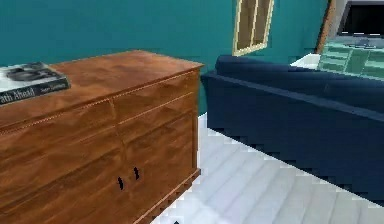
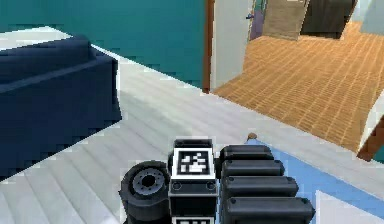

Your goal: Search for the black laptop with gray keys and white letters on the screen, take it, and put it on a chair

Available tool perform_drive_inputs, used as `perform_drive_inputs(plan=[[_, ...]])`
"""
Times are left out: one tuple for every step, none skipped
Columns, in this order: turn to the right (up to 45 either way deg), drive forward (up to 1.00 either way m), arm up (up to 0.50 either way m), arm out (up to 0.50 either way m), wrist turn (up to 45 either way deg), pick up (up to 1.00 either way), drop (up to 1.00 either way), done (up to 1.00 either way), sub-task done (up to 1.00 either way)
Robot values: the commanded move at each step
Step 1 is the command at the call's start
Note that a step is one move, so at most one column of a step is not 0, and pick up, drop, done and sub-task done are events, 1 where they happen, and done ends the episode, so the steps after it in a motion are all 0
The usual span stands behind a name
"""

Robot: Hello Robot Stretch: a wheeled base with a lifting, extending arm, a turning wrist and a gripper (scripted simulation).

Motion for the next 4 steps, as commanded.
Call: perform_drive_inputs(plan=[[-45.0,0.00,0.00,0.00,0.0,0.00,0.00,0.00,0.00],[0.0,0.20,0.00,0.00,0.0,0.00,0.00,0.00,0.00],[45.0,0.00,0.00,0.00,0.0,0.00,0.00,0.00,0.00],[18.0,0.00,0.00,0.00,0.0,0.00,0.00,0.00,0.00]])
